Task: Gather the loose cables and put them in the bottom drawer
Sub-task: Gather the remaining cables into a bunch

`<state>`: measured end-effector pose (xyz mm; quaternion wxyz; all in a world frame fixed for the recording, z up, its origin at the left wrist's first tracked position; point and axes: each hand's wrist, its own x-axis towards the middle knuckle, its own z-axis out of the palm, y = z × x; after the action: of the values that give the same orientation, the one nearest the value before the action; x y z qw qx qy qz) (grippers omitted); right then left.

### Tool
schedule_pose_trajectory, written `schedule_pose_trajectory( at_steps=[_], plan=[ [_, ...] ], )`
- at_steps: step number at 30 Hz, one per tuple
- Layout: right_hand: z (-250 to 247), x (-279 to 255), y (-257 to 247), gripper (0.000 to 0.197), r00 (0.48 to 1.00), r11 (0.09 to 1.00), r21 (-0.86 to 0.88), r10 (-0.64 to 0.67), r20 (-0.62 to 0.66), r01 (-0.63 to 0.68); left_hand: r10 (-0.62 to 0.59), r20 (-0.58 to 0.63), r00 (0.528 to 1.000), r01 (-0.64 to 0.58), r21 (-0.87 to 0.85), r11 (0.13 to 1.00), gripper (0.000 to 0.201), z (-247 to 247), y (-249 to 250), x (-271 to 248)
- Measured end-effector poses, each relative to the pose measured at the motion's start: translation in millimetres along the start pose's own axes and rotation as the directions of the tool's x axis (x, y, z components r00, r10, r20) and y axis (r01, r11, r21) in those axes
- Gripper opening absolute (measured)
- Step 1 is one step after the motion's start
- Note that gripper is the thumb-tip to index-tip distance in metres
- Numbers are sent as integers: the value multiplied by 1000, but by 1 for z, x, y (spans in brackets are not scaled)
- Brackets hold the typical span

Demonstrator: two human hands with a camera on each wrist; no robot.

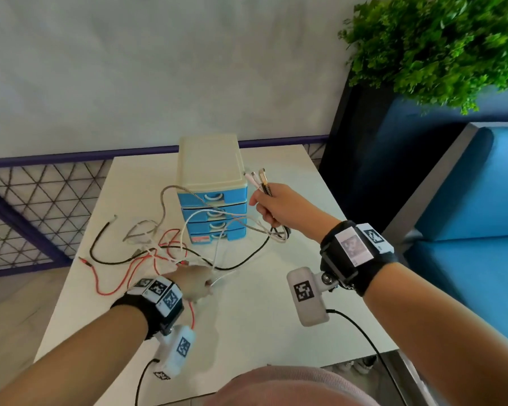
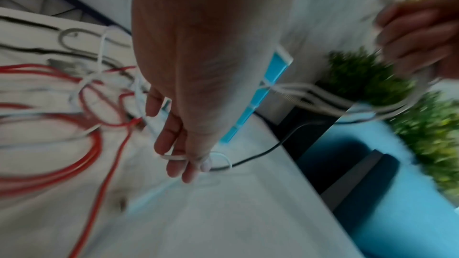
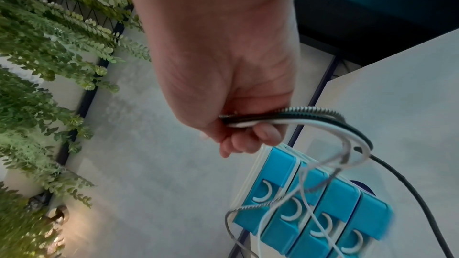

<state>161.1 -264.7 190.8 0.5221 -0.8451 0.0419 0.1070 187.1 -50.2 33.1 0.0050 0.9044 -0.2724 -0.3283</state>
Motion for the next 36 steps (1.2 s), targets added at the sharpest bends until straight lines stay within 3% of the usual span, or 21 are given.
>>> schedule_pose_trajectory(
  at_steps=[2, 4, 6, 9, 12, 15, 18, 22, 24, 27, 30, 32, 36],
  plan=[
    [9, 7, 4, 24, 998, 997, -45, -57, 26, 58, 67, -138, 988, -76, -66, 995, 28, -31, 5, -12],
    [19, 14, 7, 25, 993, 994, -37, -96, 65, 98, 135, -289, 948, -176, -123, 977, 27, -66, 15, -29],
    [28, 19, 9, 25, 986, 989, -36, -139, 90, 143, 145, -470, 871, -255, -181, 950, 24, -98, 23, -48],
    [34, 22, 5, 24, 976, 981, 9, -195, 93, 196, 42, -676, 735, -341, -316, 885, 23, -131, 18, -67],
    [27, 23, -7, 30, 974, 964, 174, -215, 69, 200, -89, -709, 700, -384, -477, 791, 28, -142, 6, -78],
    [16, 22, -19, 33, 959, 949, 259, -227, 169, 179, -211, -704, 678, -453, -627, 634, 29, -137, 1, -83],
    [10, 21, -24, 36, 936, 929, 353, -216, 277, 110, -262, -699, 665, -505, -680, 532, 29, -132, 1, -85],
    [5, 16, -26, 37, 901, 830, 558, -223, 373, -25, -301, -711, 635, -554, -691, 465, 29, -128, -4, -90],
    [3, 13, -25, 35, 892, 856, 516, -211, 400, -29, -298, -732, 612, -542, -663, 516, 29, -125, -10, -91],
    [-4, 12, -20, 34, 915, 950, 306, -179, 362, 65, -345, -762, 548, -444, -615, 652, 26, -117, -26, -93],
    [-20, 10, -8, 32, 934, 985, 164, -113, 340, 60, -498, -730, 468, -368, -673, 642, 25, -106, -69, -103],
    [-32, 8, 0, 29, 957, 984, 179, -60, 283, 9, -520, -701, 488, -256, -684, 683, 26, -98, -96, -113],
    [-29, 13, 1, 30, 990, 988, 154, -50, 132, 29, -459, -664, 590, -103, -626, 773, 27, -87, -101, -117]
  ],
)
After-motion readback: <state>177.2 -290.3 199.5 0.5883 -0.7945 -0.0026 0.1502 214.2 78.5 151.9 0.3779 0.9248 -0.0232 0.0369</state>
